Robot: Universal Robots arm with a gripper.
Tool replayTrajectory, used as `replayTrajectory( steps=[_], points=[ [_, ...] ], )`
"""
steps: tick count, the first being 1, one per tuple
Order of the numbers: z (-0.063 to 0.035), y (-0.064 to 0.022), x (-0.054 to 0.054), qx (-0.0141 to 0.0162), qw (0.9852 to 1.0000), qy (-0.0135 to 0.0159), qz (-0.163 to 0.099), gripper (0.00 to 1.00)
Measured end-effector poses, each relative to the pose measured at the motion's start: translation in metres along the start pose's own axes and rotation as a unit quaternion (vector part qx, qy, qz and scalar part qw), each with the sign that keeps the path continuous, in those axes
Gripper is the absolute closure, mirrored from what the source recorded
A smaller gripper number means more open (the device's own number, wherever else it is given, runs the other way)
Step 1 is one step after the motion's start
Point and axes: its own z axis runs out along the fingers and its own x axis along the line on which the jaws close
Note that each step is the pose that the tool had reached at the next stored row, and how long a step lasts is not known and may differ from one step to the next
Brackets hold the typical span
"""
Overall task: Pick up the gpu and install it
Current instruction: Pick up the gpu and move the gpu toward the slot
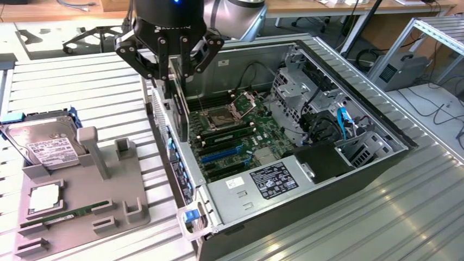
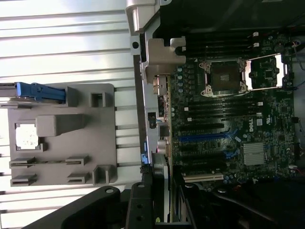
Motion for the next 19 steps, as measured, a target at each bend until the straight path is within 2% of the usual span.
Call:
replayTrajectory(
  steps=[10,13,16,19],
  points=[
    [0.0003,0.0007,-0.009,0.0007,1.0,-0.0001,0.0,0.73],
    [0.0005,0.0011,-0.016,0.0013,1.0,-0.0001,0.0,0.73],
    [0.0009,0.002,-0.028,0.0037,1.0,-0.0003,0.0,0.73],
    [0.0011,0.0024,-0.033,0.0051,1.0,-0.0004,0.0,0.73]
  ],
)
